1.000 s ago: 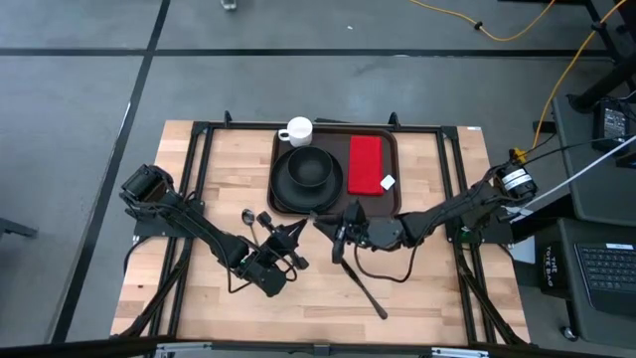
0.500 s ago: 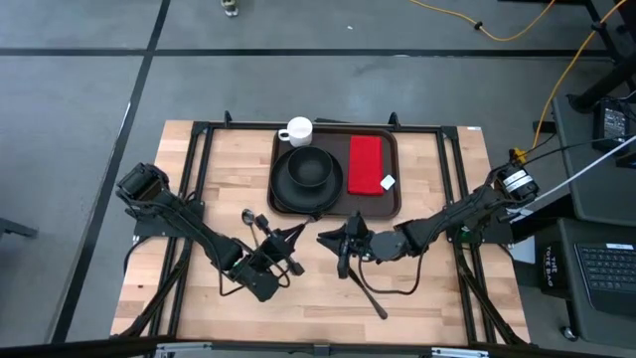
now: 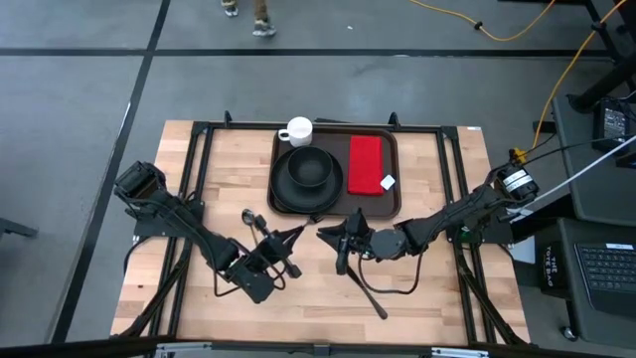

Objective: Set up tray
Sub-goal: Put the black fork on the red napkin on the brown serving tray

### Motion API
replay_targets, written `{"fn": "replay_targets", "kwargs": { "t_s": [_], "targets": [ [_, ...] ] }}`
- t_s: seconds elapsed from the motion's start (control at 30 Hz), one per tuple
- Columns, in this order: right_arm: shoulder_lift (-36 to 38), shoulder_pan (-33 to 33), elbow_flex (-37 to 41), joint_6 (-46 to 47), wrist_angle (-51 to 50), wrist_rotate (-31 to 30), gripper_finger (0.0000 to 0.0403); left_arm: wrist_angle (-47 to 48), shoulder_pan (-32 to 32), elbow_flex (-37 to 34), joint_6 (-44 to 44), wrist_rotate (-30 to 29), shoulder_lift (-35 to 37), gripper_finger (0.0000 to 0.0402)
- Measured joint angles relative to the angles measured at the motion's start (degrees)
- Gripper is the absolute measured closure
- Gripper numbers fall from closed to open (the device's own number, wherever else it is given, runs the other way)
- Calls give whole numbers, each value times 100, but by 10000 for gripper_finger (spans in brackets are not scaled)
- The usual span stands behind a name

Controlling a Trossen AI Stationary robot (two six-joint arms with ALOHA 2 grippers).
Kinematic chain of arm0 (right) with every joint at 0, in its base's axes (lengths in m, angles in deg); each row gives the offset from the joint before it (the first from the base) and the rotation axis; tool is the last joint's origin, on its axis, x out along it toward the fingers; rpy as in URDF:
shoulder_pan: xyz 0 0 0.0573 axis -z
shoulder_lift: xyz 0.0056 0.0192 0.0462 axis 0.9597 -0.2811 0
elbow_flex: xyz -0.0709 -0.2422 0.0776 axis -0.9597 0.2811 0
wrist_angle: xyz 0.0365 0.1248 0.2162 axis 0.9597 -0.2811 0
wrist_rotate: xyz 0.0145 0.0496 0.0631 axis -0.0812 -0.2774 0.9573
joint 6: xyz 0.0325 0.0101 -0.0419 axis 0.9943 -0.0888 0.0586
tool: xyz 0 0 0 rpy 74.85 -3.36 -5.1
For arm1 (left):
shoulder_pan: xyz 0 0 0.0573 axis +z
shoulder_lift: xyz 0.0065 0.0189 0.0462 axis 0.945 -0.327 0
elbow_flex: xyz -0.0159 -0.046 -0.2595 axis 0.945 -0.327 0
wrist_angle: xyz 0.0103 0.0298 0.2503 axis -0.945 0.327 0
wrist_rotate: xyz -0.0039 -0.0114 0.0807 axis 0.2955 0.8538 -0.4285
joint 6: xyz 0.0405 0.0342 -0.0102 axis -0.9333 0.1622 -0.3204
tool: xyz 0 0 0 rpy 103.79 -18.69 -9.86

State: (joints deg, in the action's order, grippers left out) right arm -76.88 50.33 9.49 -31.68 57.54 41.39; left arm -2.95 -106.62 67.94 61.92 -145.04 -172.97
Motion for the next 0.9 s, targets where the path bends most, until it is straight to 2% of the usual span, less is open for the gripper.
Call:
{"fn": "replay_targets", "kwargs": {
  "t_s": [0.63,0.9],
  "targets": [
    [0,46,0,-17,10,65,335,2,-89,0,4,4,0,397],
    [0,46,0,-4,-61,167,376,2,-95,0,4,4,0,397]
  ]
}}
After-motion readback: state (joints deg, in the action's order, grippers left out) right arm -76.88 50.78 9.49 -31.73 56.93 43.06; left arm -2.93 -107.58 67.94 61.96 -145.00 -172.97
